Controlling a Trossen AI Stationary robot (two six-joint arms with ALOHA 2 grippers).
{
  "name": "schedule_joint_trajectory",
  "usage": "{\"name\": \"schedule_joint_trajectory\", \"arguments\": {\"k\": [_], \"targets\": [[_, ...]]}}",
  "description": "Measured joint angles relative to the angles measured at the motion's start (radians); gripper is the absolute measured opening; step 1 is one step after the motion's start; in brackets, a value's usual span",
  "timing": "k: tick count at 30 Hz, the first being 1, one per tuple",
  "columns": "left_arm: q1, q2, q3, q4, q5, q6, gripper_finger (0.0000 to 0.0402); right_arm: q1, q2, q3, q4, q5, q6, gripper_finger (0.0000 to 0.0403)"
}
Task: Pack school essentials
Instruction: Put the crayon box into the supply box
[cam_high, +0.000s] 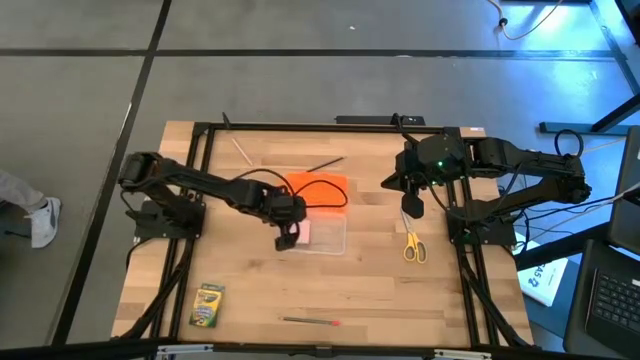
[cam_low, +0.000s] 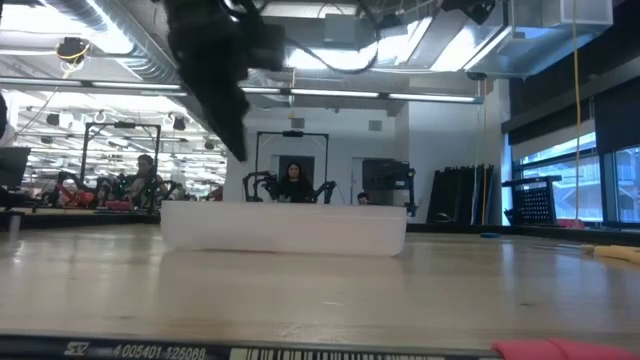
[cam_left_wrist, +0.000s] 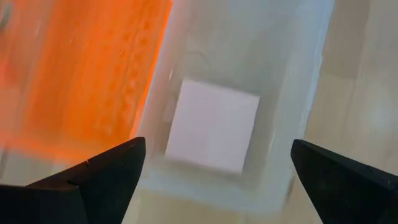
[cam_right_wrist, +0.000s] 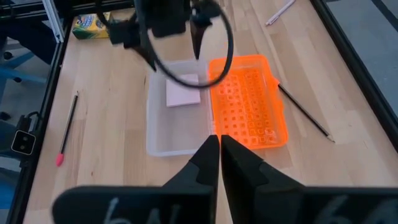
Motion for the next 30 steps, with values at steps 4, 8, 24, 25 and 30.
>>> {"name": "schedule_joint_trajectory", "arguments": {"k": [4, 8, 24, 25, 30], "targets": [[0.0, -0.074, 0.0, -0.166, -0.002, -0.157, 0.0397, 0.0, 0.0, 0.0, 0.0, 0.0, 0.0, 0.002], [-0.024, -0.151, 0.0, -0.375, 0.007, -0.365, 0.0396, 0.0, 0.0, 0.0, 0.0, 0.0, 0.0, 0.002], [-0.396, -0.284, 0.0, -0.551, 0.263, -1.213, 0.0396, 0.0, 0.0, 0.0, 0.007, 0.0, 0.0, 0.002], [-0.425, -0.282, 0.0, -0.536, 0.264, -1.263, 0.0396, 0.0, 0.0, 0.0, 0.012, 0.0, 0.0, 0.002], [-0.56, -0.283, 0.0, -0.467, 0.256, -1.484, 0.0396, 0.0, 0.0, 0.0, 0.02, 0.0, 0.0, 0.002]]}}
